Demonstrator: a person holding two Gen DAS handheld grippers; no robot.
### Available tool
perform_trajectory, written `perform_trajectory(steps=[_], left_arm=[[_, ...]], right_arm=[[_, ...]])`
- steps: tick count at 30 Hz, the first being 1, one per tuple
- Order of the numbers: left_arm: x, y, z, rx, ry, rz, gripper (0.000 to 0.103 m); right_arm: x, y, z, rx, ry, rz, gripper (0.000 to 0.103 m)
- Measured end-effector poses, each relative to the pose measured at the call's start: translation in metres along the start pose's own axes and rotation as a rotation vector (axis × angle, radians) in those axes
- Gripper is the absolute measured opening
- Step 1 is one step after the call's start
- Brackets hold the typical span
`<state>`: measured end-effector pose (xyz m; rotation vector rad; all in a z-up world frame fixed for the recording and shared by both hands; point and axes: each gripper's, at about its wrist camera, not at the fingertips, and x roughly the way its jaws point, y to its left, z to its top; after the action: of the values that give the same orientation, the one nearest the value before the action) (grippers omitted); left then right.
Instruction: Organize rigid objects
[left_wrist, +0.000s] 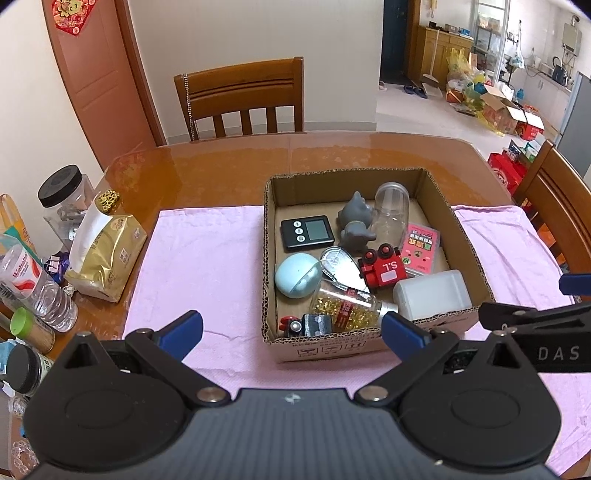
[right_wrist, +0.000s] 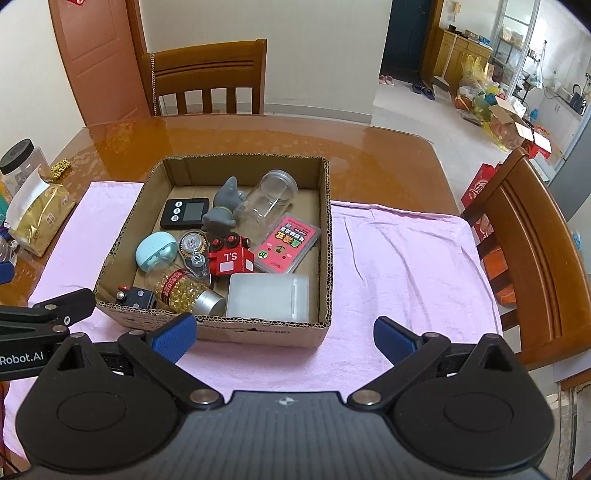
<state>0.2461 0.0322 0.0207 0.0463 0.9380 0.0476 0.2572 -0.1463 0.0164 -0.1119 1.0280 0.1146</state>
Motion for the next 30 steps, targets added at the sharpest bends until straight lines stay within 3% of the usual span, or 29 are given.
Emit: perform_trajectory(steps=[30], left_arm=[[0.0023,0.0034,-0.0021,0.0,0.005,-0.007,0.102]], right_arm=[[-0.0019,0.0039,-0.0004,0.012,-0.002,-0.012,0.103]])
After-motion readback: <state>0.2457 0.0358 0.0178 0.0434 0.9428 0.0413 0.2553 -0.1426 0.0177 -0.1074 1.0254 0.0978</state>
